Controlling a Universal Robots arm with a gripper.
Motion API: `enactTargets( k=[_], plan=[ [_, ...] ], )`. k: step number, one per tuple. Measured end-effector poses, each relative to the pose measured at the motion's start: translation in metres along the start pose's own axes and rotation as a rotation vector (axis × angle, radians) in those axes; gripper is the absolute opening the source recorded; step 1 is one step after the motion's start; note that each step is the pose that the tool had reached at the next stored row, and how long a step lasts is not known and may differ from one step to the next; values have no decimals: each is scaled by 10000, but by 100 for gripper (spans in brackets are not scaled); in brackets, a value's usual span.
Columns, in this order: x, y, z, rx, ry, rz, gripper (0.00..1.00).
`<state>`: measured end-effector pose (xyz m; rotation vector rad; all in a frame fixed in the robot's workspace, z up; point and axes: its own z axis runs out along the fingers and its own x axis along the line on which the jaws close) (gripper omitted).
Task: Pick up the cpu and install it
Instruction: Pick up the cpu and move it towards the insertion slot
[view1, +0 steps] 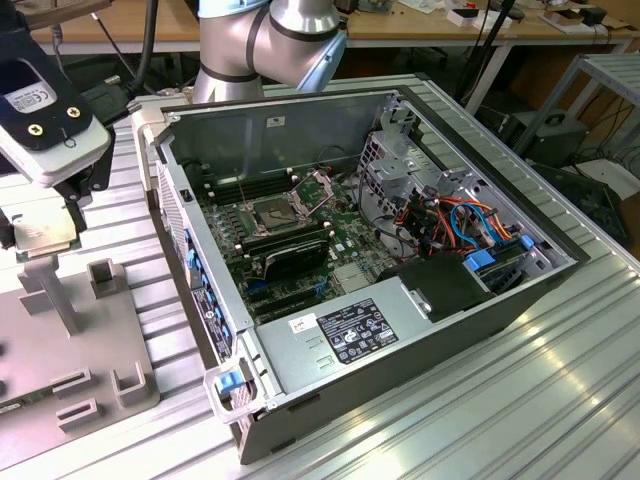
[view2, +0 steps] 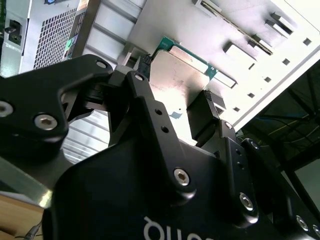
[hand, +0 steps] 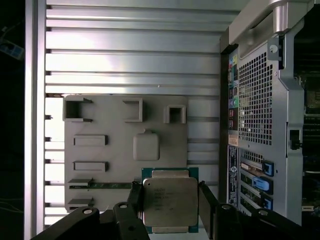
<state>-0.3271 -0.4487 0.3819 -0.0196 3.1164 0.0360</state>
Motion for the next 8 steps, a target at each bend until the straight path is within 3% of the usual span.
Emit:
enactTargets(
  k=[8],
  plan=[
    [-100,-1,3,0,0,-1,55]
  ],
)
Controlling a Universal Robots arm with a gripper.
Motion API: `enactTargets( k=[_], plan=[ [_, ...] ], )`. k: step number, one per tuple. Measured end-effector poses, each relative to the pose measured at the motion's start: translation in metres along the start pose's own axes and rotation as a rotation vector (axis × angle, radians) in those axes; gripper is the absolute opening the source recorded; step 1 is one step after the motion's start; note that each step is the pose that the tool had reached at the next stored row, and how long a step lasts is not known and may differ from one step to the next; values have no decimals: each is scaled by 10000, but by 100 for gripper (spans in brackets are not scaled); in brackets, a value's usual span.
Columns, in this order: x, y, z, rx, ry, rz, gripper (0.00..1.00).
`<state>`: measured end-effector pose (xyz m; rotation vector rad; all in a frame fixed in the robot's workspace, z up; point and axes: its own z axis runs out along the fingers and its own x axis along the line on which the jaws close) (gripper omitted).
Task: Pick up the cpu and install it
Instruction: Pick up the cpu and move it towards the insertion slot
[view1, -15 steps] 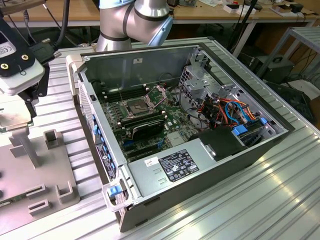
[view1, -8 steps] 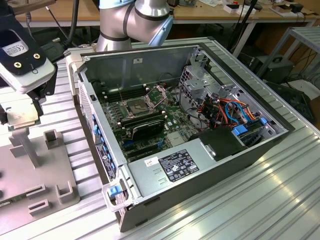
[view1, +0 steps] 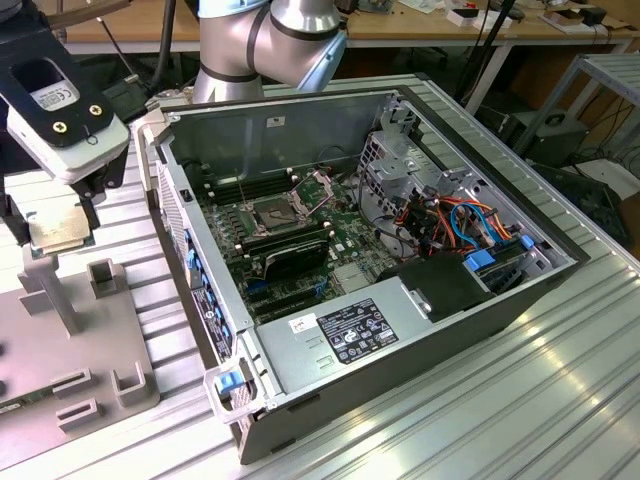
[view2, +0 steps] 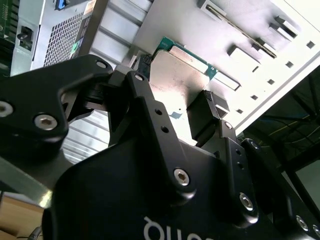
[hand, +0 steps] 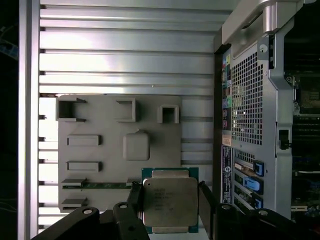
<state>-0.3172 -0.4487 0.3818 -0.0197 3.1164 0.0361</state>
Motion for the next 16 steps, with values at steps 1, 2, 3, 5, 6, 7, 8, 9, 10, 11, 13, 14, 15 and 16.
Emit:
enactTargets(
  k=[1,2,3,5,6,7,8,9,10,11,13,14,15,16],
  plan=[
    [-10,0,0,0,0,1,55],
    [-21,0,1,0,0,1,55],
    [-31,0,1,0,0,1,55],
    [-53,-1,1,0,-1,1,55],
    [-62,0,1,0,0,1,55],
    [-81,-1,2,0,0,1,55],
    [-91,-1,2,0,0,1,55],
    [-101,-1,3,0,-1,1,55],
    [-110,-1,3,0,0,1,55],
    [-120,-1,3,0,0,1,55],
    [-144,-2,3,0,0,1,55],
    [-161,-2,4,0,0,1,55],
    [-181,-2,4,0,0,1,55],
    [-199,-2,5,0,0,1,55]
  ],
)
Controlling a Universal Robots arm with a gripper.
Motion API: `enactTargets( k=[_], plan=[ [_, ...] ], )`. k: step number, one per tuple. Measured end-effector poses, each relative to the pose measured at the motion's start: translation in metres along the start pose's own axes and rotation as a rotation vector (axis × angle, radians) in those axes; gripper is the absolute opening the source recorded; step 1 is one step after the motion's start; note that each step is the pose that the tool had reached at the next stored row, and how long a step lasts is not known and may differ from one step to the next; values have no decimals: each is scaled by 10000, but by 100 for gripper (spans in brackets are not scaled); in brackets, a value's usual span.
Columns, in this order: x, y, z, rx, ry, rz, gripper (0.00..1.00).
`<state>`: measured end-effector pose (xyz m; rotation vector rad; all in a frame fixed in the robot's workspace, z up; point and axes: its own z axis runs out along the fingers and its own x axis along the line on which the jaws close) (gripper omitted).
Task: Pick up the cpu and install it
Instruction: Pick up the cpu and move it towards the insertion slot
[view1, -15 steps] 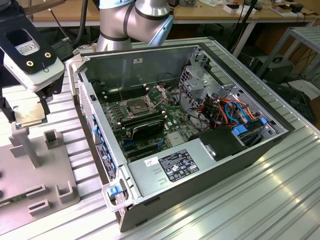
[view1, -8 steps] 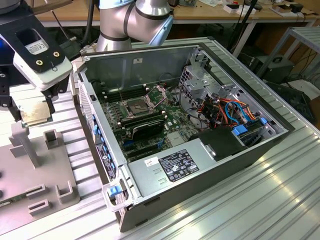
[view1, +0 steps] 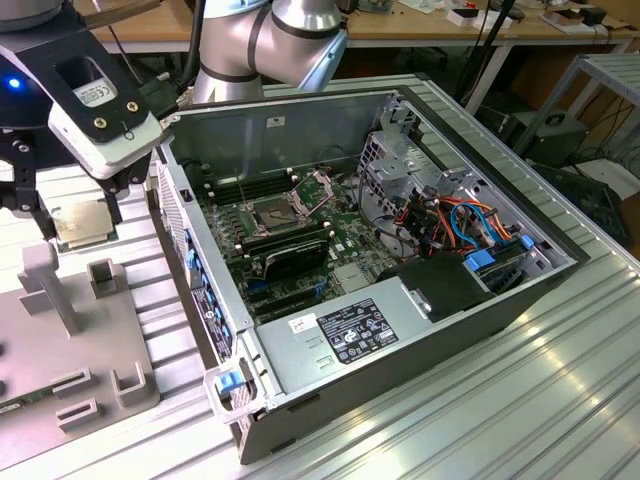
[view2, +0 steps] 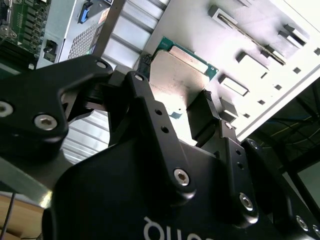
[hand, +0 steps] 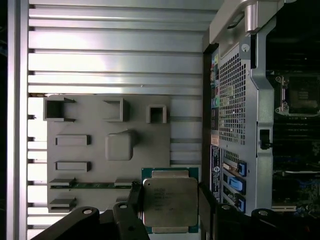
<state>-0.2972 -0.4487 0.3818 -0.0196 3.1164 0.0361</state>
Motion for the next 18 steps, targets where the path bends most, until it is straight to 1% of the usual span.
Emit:
enactTargets(
  k=[6,18],
  plan=[
    [-41,0,1,0,0,0,55],
    [-54,-1,-6,2,3,0,55]
  ],
)
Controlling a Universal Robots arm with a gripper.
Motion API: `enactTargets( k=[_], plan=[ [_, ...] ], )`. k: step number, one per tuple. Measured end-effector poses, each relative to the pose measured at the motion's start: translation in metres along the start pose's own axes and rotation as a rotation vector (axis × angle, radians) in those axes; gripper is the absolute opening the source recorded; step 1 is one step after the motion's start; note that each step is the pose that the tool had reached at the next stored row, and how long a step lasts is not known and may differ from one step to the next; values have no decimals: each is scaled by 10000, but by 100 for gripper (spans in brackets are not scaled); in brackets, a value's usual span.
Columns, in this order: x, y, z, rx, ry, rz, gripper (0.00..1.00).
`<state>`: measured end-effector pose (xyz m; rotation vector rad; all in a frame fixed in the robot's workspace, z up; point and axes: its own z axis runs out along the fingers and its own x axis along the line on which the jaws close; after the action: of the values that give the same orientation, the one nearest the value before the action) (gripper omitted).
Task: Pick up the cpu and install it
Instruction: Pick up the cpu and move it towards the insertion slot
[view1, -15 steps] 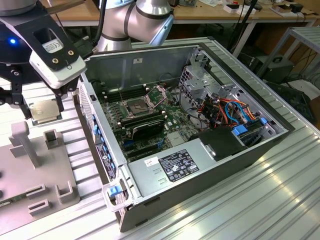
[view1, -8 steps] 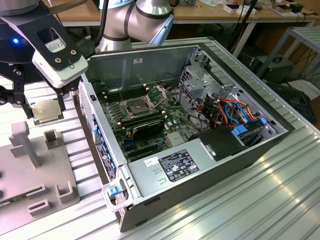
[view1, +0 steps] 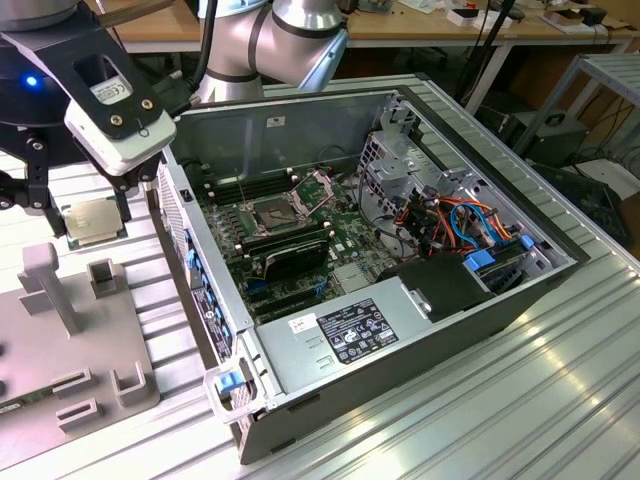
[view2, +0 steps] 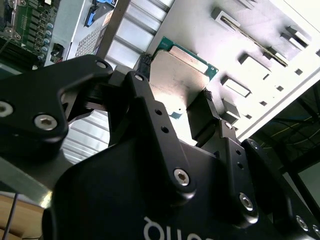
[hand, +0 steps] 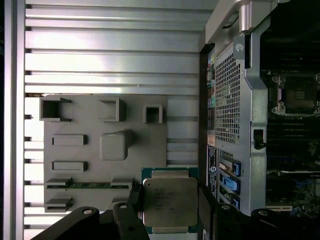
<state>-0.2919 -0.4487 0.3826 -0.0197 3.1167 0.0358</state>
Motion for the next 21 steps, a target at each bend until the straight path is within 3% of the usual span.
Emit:
enactTargets(
  k=[21],
  plan=[
    [-262,-3,9,-2,-3,1,55]
  ],
)
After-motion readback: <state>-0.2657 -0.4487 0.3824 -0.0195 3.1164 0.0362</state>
